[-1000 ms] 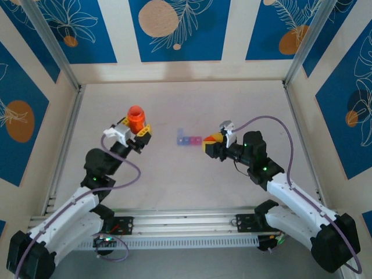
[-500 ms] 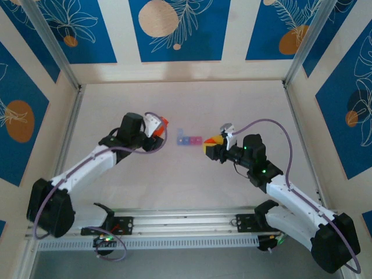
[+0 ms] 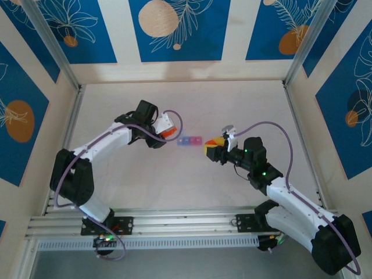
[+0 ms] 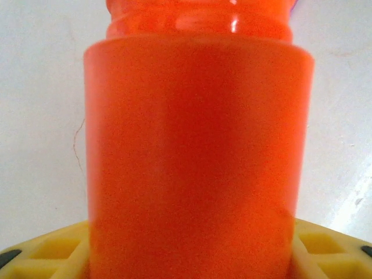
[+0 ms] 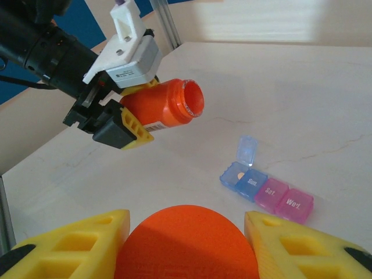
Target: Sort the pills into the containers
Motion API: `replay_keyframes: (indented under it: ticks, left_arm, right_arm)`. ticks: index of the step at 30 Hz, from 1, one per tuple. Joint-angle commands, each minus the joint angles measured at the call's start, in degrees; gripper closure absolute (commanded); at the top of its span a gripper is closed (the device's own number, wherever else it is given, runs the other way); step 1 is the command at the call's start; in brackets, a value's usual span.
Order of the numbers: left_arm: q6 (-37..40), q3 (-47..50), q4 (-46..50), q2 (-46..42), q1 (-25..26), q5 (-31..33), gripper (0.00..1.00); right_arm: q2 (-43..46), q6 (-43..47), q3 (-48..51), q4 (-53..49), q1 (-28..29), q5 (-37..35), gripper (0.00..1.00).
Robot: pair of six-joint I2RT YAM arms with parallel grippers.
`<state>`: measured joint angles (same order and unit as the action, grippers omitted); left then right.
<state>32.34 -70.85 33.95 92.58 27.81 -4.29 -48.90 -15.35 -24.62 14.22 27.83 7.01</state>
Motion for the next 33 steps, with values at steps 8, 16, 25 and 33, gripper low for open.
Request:
replay_keyframes:
  ticks: [8,16,25,33]
  left_arm:
    - [8.3,-6.3,6.4,6.4,2.7,3.1,1.00]
    - [10.7,-9.0,7.9,10.9,4.8,6.3,1.00]
    - [13.1,-12.6,10.5,14.2,6.3,9.7,1.00]
    - [13.9,-15.1,11.8,16.6,7.0,11.0,1.00]
  right_arm:
    - [0.5,-1.1,0.9,2.0,-0.1,-2.0,0.70]
    - [0.4,-1.5,1.1,1.8,-0.2,-4.1,0.70]
    - [0.5,-1.6,1.1,1.6,-0.4,-4.3,0.70]
    - [0.6,-1.7,1.0,1.4,-0.5,-4.1,0.70]
